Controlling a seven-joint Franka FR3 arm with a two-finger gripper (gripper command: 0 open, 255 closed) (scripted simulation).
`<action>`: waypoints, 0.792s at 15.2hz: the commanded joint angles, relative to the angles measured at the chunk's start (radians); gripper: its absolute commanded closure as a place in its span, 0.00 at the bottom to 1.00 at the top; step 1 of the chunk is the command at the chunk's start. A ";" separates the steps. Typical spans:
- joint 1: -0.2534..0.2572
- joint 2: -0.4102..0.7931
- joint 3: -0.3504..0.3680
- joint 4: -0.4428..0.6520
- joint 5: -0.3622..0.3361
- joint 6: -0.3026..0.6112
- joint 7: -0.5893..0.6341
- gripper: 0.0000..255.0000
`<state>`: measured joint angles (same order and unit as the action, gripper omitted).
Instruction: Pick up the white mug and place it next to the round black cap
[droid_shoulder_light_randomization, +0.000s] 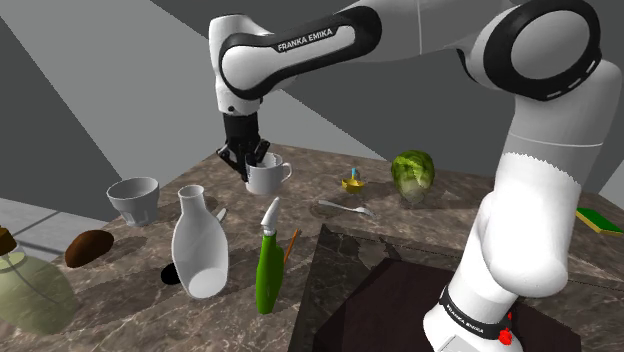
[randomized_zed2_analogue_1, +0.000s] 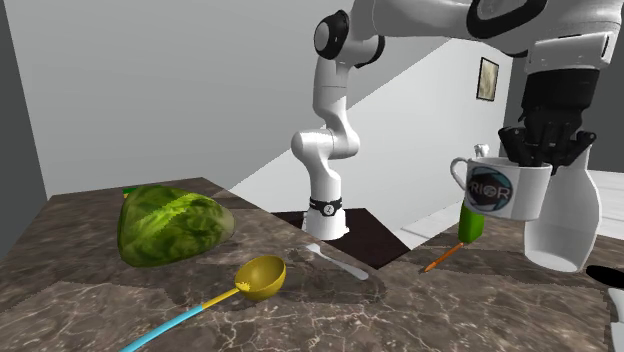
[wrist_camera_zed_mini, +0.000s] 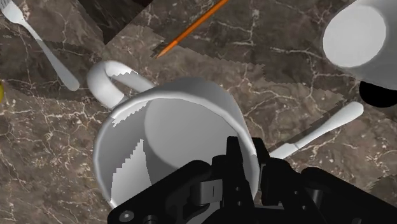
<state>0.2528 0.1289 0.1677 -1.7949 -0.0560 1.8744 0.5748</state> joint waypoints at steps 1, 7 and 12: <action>0.024 -0.004 0.018 -0.005 0.000 0.000 0.044 1.00; 0.103 0.027 0.077 0.034 -0.007 -0.015 0.182 1.00; 0.173 0.080 0.122 0.101 -0.023 -0.036 0.299 1.00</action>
<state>0.4071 0.1865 0.2779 -1.7187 -0.0759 1.8512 0.8453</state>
